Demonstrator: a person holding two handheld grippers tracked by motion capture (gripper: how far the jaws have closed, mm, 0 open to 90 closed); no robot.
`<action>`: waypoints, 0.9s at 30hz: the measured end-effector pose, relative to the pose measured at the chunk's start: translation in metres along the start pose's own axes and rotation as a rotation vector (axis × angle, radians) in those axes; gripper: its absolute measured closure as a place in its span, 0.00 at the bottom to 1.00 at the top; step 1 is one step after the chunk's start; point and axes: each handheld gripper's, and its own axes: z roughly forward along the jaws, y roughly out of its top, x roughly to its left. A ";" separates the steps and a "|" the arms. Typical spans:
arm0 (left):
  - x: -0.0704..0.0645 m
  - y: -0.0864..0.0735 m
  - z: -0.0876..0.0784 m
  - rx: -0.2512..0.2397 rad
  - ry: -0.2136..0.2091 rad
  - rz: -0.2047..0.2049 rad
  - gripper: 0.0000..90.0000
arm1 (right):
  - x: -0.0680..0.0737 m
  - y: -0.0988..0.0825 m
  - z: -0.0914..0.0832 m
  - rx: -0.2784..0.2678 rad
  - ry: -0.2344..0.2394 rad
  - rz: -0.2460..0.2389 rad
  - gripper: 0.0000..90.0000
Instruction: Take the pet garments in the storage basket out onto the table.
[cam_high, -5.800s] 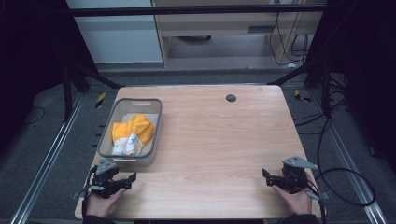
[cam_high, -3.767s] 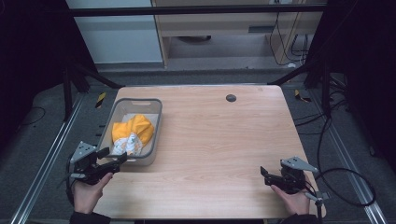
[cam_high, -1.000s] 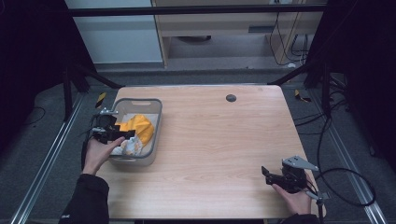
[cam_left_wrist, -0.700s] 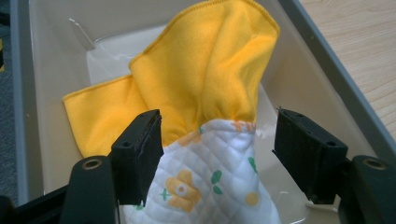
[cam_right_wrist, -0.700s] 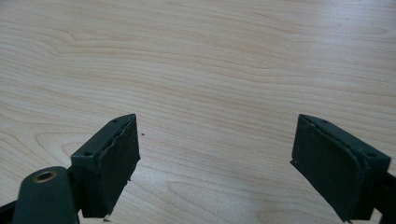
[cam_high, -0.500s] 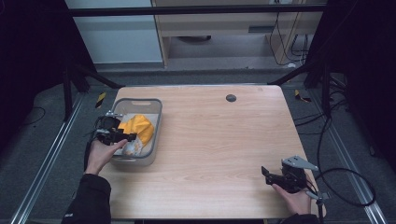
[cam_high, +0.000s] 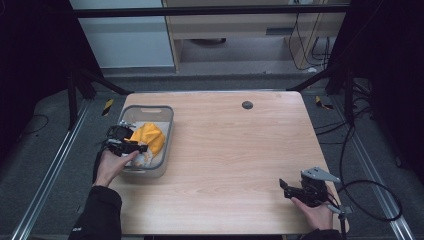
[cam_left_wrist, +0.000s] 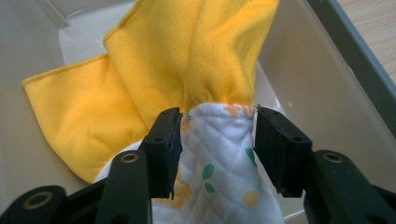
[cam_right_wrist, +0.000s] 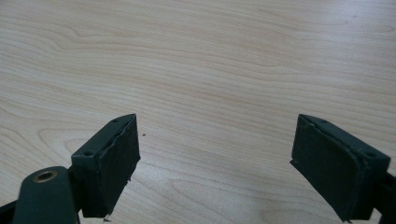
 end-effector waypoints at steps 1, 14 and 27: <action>0.000 0.000 0.001 0.005 0.000 0.005 0.59 | 0.000 0.000 0.000 0.001 0.000 -0.001 0.17; -0.005 0.002 0.002 0.034 0.042 0.047 0.82 | 0.001 0.000 0.001 0.015 0.006 -0.005 0.17; -0.009 0.005 -0.006 0.033 0.086 0.066 0.88 | 0.001 -0.001 0.001 0.020 0.002 -0.014 0.17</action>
